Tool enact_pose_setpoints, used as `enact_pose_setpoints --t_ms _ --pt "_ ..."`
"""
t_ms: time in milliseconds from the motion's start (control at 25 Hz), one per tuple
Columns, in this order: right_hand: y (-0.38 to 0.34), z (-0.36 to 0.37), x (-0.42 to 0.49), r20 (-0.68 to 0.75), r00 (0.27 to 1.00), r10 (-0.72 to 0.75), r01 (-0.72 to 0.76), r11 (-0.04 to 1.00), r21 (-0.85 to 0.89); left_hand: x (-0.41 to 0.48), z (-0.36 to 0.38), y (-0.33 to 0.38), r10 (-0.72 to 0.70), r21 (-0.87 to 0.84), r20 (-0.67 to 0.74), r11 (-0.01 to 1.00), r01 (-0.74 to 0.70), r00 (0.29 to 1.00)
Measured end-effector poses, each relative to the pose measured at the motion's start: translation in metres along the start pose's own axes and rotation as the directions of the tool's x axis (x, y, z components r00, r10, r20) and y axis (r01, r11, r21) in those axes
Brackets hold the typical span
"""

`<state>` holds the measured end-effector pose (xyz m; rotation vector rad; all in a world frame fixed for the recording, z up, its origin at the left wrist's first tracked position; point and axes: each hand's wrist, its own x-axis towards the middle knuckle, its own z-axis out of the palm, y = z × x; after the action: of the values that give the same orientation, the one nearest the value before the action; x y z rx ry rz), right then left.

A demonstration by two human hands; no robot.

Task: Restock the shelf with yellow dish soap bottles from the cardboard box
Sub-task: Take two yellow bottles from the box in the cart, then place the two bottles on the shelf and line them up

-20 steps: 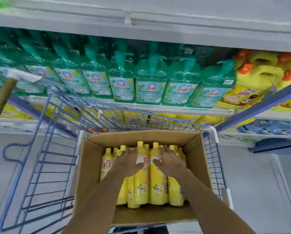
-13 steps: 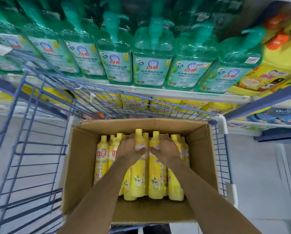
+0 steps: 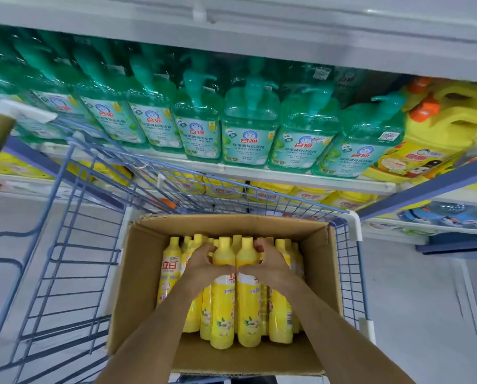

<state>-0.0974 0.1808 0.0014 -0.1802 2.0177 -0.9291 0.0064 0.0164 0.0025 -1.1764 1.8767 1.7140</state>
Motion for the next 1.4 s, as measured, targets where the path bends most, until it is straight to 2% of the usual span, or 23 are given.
enact_pose_setpoints --t_ms 160,280,400,600,800,920,1040,1120,1400 --pt "-0.04 -0.028 -0.029 -0.014 0.984 -0.177 0.177 0.984 0.019 -0.029 -0.026 0.045 0.202 0.007 -0.028 0.979 -0.202 0.979" --pt "-0.095 -0.059 -0.046 -0.044 0.945 -0.324 0.324 0.946 -0.008 -0.056 -0.05 0.101 0.385 0.08 -0.066 0.922 -0.38 0.92" --pt "-0.168 -0.098 -0.079 -0.033 0.878 -0.477 0.475 0.879 -0.044 -0.093 -0.082 0.165 0.52 0.077 -0.115 0.854 -0.514 0.846" --pt "-0.279 -0.149 -0.139 -0.085 0.692 -0.717 0.712 0.697 -0.083 -0.162 -0.132 0.273 0.759 0.163 -0.142 0.651 -0.741 0.635" --pt "-0.377 -0.181 -0.188 -0.179 0.55 -0.816 0.818 0.569 -0.083 -0.212 -0.184 0.37 0.882 0.201 -0.144 0.469 -0.86 0.448" --pt "-0.427 -0.197 -0.208 -0.246 0.469 -0.849 0.852 0.508 -0.13 -0.234 -0.209 0.419 0.919 0.2 -0.143 0.389 -0.899 0.366" --pt "-0.464 -0.208 -0.213 -0.34 0.395 -0.854 0.874 0.463 -0.147 -0.236 -0.233 0.457 0.939 0.183 -0.102 0.341 -0.922 0.328" --pt "-0.478 -0.21 -0.207 -0.382 0.371 -0.846 0.88 0.452 -0.147 -0.227 -0.242 0.472 0.939 0.178 -0.094 0.342 -0.923 0.33" --pt "-0.492 -0.215 -0.158 -0.459 0.388 -0.8 0.863 0.49 -0.125 -0.181 -0.236 0.488 0.907 0.09 -0.098 0.417 -0.904 0.409"
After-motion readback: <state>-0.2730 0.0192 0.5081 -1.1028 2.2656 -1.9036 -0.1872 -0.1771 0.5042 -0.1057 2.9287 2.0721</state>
